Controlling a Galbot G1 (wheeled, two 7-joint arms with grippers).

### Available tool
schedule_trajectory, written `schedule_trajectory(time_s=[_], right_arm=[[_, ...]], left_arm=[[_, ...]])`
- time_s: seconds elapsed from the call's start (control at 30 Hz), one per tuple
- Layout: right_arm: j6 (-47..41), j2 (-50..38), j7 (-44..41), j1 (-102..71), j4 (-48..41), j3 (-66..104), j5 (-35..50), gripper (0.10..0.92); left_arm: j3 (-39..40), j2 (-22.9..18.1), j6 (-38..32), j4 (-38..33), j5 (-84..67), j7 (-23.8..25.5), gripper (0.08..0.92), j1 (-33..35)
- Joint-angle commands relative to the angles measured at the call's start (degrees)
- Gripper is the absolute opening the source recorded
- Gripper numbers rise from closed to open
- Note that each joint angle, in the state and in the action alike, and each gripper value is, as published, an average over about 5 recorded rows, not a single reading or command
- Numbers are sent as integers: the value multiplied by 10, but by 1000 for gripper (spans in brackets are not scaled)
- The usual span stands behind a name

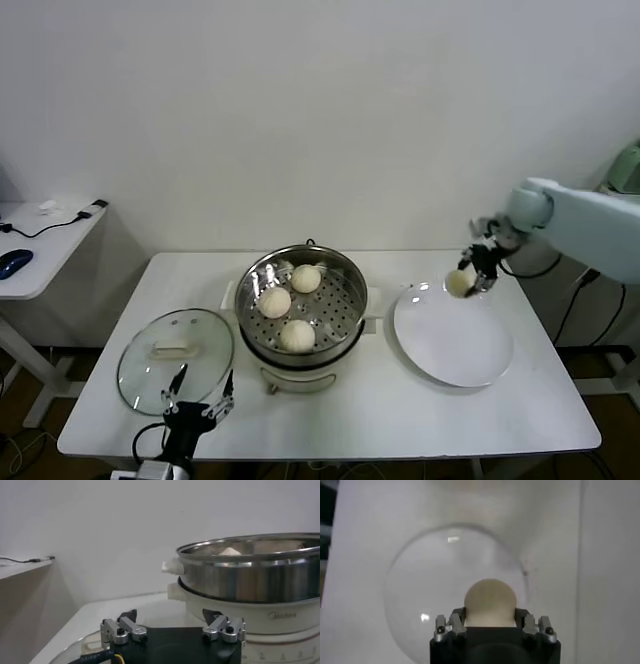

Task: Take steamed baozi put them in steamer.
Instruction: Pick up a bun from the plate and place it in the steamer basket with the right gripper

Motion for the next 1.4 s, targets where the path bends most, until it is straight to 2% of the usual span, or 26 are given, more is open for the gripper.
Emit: schedule_trajectory(time_s=[0.03, 0.13, 0.23, 0.5, 0.83, 1.3, 1.4], right_arm=[[-87, 93, 15, 267, 169, -123, 289, 636], [-121, 139, 57, 266, 219, -102, 343, 636], [-151, 186, 103, 234, 242, -79, 363, 636], [-181, 259, 159, 110, 199, -77, 299, 636], [-196, 261, 193, 24, 142, -92, 210, 636], [-185, 260, 186, 13, 121, -95, 194, 636], [-178, 260, 182, 9, 117, -94, 195, 659]], left_arm=[[0, 1, 2, -2, -1, 0, 823, -1], [2, 1, 3, -4, -3, 1, 823, -4], [4, 0, 5, -7, -6, 1, 823, -6], [3, -1, 5, -13, -9, 1, 823, -6], [0, -3, 7, -15, -14, 1, 823, -6], [-3, -1, 11, -12, -19, 2, 823, -12], [-4, 0, 10, -12, -20, 2, 823, -12]])
